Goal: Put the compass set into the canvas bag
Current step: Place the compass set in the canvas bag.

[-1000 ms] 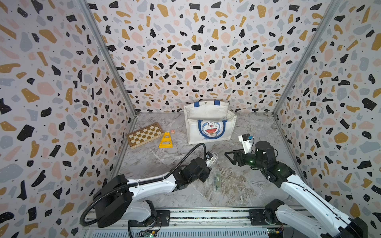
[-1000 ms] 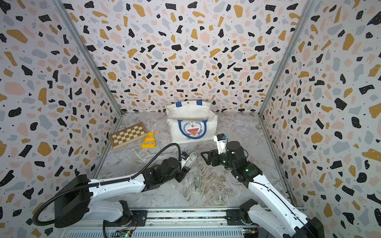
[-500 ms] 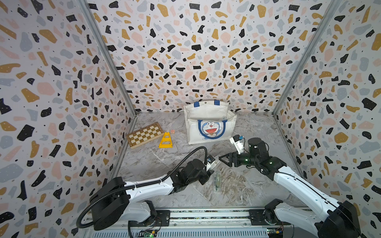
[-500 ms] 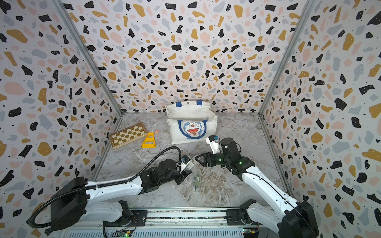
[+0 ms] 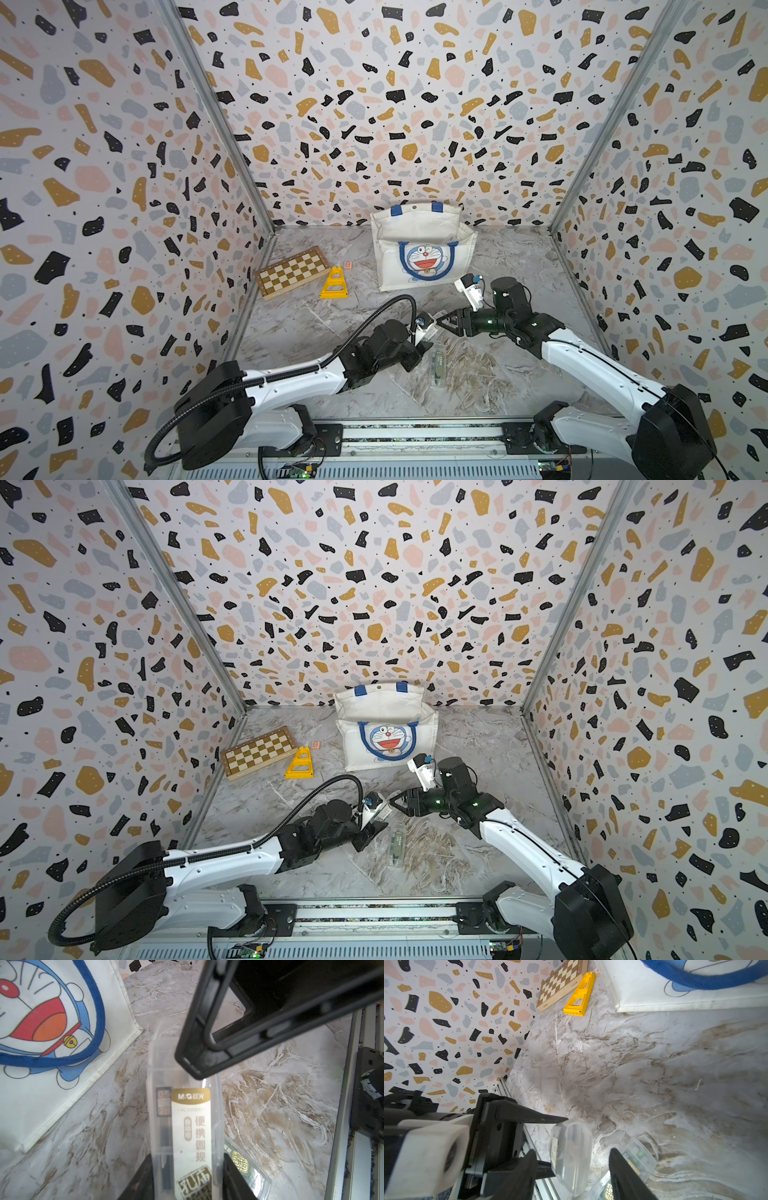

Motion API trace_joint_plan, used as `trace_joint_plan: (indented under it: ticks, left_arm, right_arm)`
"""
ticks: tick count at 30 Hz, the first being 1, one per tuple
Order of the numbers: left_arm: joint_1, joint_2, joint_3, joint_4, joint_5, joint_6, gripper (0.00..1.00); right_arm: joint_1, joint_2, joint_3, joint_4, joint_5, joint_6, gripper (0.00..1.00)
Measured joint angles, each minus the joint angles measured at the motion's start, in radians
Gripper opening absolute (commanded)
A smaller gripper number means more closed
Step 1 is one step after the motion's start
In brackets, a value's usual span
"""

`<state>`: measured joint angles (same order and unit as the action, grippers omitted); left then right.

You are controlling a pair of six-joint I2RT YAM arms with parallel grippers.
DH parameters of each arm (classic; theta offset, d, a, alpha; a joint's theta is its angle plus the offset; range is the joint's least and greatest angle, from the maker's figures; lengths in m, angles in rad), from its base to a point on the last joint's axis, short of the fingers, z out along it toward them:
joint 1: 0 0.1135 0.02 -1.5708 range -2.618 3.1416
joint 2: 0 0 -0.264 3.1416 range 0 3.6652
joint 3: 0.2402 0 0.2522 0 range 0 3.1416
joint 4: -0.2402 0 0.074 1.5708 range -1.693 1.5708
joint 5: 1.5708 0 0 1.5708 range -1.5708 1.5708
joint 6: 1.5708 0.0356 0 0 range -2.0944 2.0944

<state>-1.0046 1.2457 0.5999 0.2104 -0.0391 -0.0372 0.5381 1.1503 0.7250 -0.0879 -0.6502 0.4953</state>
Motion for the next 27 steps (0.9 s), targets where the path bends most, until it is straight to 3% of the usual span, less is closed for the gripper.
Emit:
trace_joint_plan:
  ticks: [12,18,23,27]
  left_arm:
    - [0.000,-0.001,0.000,-0.002,-0.026,-0.002,0.22]
    - [0.000,-0.001,0.000,-0.002,-0.031,-0.004,0.40]
    - [0.000,-0.001,0.000,-0.013,-0.044,-0.024,0.60]
    - [0.000,-0.007,-0.003,-0.014,-0.053,-0.053,0.69]
  right_arm:
    - [0.023,0.034,-0.042,0.103,-0.049,0.077,0.21]
    - [0.024,0.032,-0.042,0.111,-0.050,0.084,0.12]
    - [0.028,0.030,-0.042,0.104,-0.026,0.074,0.01]
    - [0.026,0.010,-0.043,0.064,0.053,0.047,0.00]
